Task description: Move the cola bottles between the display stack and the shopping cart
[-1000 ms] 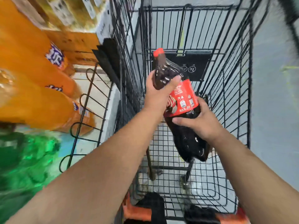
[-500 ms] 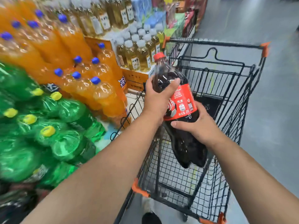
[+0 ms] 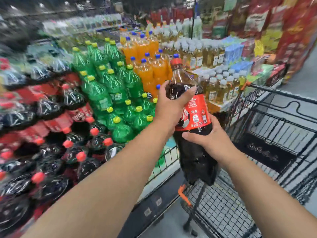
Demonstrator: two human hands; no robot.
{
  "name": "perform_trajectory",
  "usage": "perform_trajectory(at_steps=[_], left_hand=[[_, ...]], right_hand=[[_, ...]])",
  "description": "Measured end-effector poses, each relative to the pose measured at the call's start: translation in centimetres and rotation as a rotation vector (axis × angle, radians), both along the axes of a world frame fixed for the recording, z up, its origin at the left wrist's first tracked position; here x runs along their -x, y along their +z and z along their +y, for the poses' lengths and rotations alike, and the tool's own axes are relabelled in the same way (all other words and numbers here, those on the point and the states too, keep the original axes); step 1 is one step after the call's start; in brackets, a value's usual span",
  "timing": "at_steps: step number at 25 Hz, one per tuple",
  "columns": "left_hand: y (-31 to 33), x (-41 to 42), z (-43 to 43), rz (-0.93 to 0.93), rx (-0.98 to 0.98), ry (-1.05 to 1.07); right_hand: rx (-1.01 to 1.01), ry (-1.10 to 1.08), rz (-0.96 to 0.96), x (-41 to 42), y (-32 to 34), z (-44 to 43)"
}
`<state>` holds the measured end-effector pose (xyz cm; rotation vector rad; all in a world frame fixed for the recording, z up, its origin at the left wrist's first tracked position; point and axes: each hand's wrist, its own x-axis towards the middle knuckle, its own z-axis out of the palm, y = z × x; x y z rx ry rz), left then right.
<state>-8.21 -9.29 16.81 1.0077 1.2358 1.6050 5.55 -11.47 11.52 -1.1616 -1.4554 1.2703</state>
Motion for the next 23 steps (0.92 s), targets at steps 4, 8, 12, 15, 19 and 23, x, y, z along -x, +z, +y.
perform_trajectory(at_steps=[4,8,12,15,19,23], left_hand=[[2.4,5.8,-4.9,0.024,-0.045,0.092],[4.1,11.9,-10.6,0.068,-0.058,0.208],[5.8,17.4,-17.0,0.128,-0.097,0.299],[7.0,21.2,-22.2,0.187,-0.095,0.346],[7.9,25.2,-28.7,0.247,-0.049,0.347],[7.9,28.6,-34.4,0.266,-0.050,0.372]], right_hand=[[-0.043,0.120,0.016,5.8,1.8,-2.9],[-0.072,0.224,0.035,11.9,3.1,-6.8],[-0.078,0.338,0.054,17.7,4.3,-11.6],[-0.085,0.417,0.099,21.8,5.1,-15.8],[-0.077,0.478,0.171,25.9,5.6,-21.5],[-0.072,0.555,0.189,29.2,5.4,-26.0]])
